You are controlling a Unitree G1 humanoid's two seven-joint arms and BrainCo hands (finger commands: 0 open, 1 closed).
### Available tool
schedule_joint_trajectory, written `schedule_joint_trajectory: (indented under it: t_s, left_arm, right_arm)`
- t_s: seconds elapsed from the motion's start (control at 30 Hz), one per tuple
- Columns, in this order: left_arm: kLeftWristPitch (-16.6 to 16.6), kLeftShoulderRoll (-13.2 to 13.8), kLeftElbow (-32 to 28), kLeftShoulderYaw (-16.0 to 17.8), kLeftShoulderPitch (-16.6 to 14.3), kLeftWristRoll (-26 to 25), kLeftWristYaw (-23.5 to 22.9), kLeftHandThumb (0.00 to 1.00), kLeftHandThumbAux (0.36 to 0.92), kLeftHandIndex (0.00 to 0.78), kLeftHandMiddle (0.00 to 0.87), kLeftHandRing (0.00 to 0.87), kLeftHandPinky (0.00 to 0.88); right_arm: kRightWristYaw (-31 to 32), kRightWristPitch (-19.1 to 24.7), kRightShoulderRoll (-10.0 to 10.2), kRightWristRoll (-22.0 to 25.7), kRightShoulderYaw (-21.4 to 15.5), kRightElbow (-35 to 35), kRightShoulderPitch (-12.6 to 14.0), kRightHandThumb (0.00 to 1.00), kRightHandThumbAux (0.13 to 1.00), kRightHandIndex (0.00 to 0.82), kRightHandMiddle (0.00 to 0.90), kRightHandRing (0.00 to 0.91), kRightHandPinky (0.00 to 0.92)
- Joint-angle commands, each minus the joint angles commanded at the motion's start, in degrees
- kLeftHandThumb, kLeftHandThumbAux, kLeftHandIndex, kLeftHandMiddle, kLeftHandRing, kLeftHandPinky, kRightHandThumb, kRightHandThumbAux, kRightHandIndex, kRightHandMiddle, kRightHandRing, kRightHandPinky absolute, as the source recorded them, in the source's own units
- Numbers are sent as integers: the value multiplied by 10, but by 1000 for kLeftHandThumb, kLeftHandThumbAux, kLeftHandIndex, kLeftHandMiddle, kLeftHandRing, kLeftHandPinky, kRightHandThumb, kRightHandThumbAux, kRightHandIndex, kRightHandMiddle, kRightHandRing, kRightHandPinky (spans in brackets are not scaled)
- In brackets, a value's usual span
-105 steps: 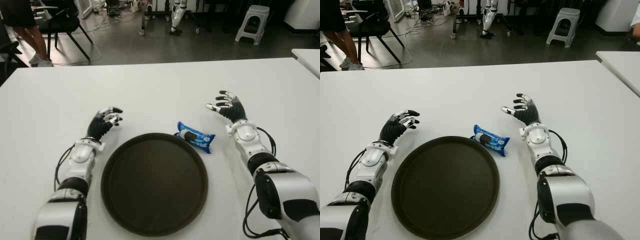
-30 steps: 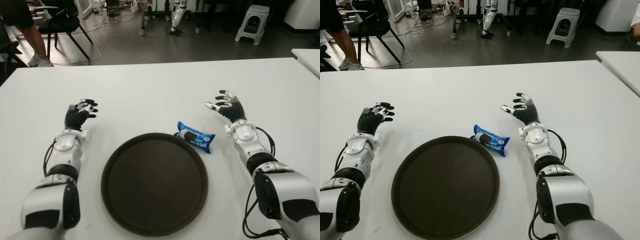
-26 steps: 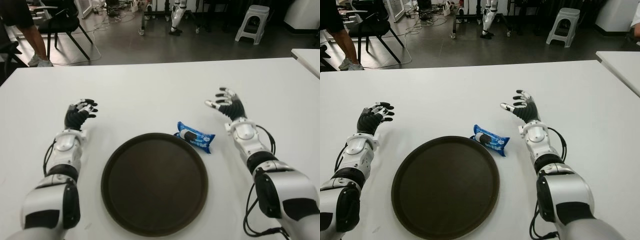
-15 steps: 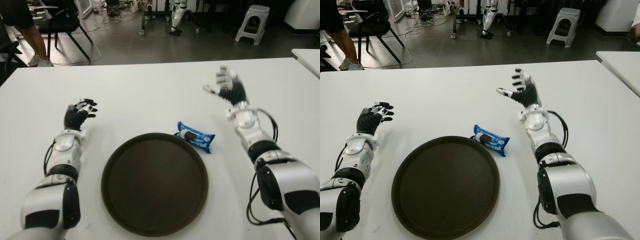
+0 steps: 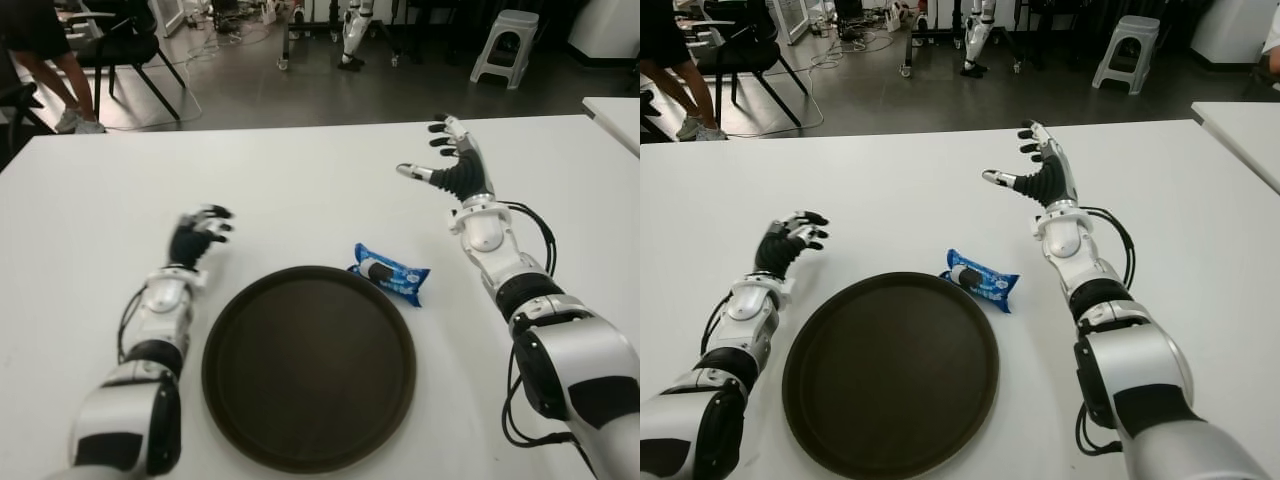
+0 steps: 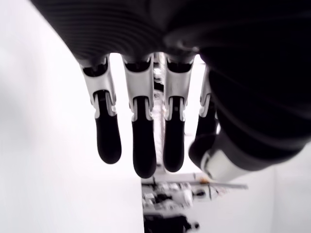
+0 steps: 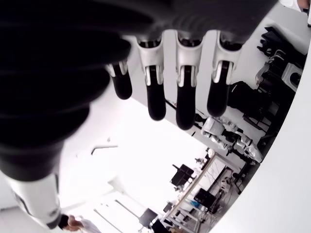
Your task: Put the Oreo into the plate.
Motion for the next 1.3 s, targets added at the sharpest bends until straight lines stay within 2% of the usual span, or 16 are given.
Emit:
schedule_joint_trajectory:
  t_s: [0.27,0.5,0.77,0.9,1.1,1.2,1.3]
  left_arm:
    - [7,8,1,4,-3,-5,-11,694,714,410,381,428,470]
    - [7,11,0,2,-3,-2,-3,694,714,412,397,426,450]
    - [8,15,2,-1,-5,4,7,693,714,412,403,432,452]
    - [6,16,2,-2,-5,4,8,694,714,412,406,438,460]
    - [9,16,2,-3,-6,4,14,695,714,413,409,441,459]
    - [11,17,2,-6,-6,8,19,694,715,412,411,442,460]
    - [9,18,0,-7,-5,9,19,693,715,411,410,442,457]
  right_arm:
    - [-1,-1,-4,-9,17,-3,0,0,635,154,212,226,226]
    - [-6,-3,-5,-17,30,-7,-2,0,652,173,210,213,187]
    - [-21,-15,-13,-62,74,-42,7,0,642,172,186,196,179]
    - [-15,-3,-26,-100,107,-112,25,0,645,170,169,181,168]
    - [25,40,-52,-151,150,-205,49,0,617,148,151,162,139]
    - [92,84,-76,-177,169,-297,75,0,591,140,150,155,118]
    - [161,128,-99,-193,178,-387,104,0,604,128,150,153,118]
